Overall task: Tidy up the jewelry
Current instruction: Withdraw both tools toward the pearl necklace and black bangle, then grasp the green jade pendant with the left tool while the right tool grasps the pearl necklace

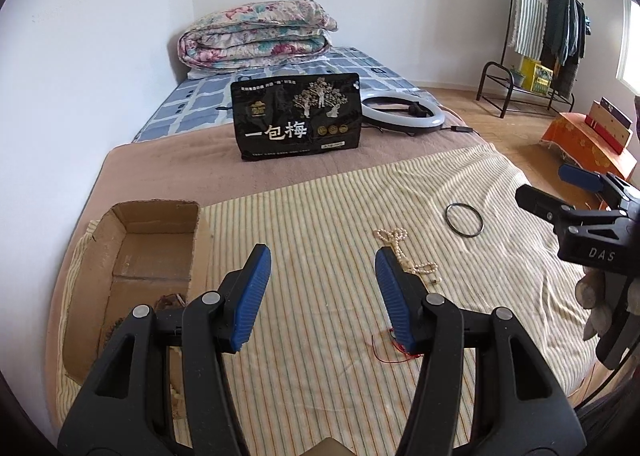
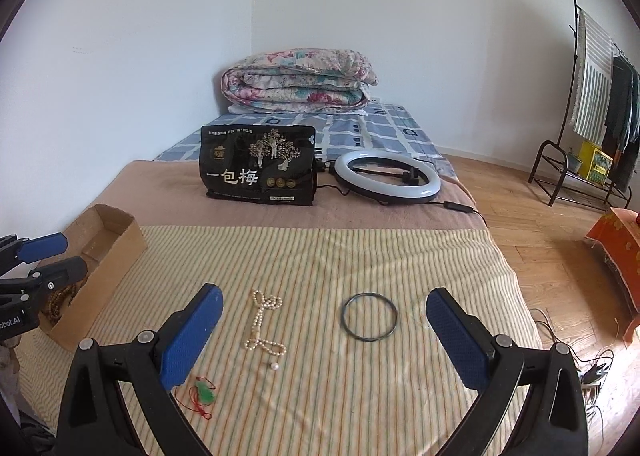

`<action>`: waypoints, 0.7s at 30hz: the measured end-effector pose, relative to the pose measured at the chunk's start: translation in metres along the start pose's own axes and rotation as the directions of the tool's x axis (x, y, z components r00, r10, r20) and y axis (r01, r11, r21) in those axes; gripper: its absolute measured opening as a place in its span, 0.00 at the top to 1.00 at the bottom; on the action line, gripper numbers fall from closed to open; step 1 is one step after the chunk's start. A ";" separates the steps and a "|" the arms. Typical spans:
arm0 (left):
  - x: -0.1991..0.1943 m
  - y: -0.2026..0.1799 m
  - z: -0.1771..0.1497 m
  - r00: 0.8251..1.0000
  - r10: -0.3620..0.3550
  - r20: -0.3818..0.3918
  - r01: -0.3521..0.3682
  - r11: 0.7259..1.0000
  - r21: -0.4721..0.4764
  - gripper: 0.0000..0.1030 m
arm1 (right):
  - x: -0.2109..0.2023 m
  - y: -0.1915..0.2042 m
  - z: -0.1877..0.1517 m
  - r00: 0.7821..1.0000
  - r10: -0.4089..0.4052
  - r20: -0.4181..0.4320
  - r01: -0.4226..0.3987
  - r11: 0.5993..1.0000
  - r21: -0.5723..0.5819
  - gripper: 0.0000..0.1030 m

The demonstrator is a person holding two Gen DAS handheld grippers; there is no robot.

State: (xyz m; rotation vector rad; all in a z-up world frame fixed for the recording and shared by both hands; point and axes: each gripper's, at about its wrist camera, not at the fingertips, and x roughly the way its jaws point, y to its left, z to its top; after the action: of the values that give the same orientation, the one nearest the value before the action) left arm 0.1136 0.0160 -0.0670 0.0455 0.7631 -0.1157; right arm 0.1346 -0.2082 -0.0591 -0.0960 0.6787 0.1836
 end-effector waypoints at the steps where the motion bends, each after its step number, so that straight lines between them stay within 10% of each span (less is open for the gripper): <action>1: 0.004 -0.002 -0.001 1.000 -0.009 -0.010 0.009 1.000 0.005 0.46 | 0.002 -0.004 0.000 1.000 0.000 -0.003 0.000 1.000 0.003 0.00; 21: 0.056 -0.050 -0.055 0.944 -0.218 -0.250 0.256 0.957 0.135 0.46 | 0.065 -0.050 -0.032 0.975 0.113 -0.193 -0.113 0.994 0.009 0.18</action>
State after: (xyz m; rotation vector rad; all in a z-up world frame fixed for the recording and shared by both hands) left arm 0.1101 -0.0344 -0.1457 0.1271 0.9913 -0.4107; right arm 0.1747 -0.2528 -0.1231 -0.0777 0.8785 0.2869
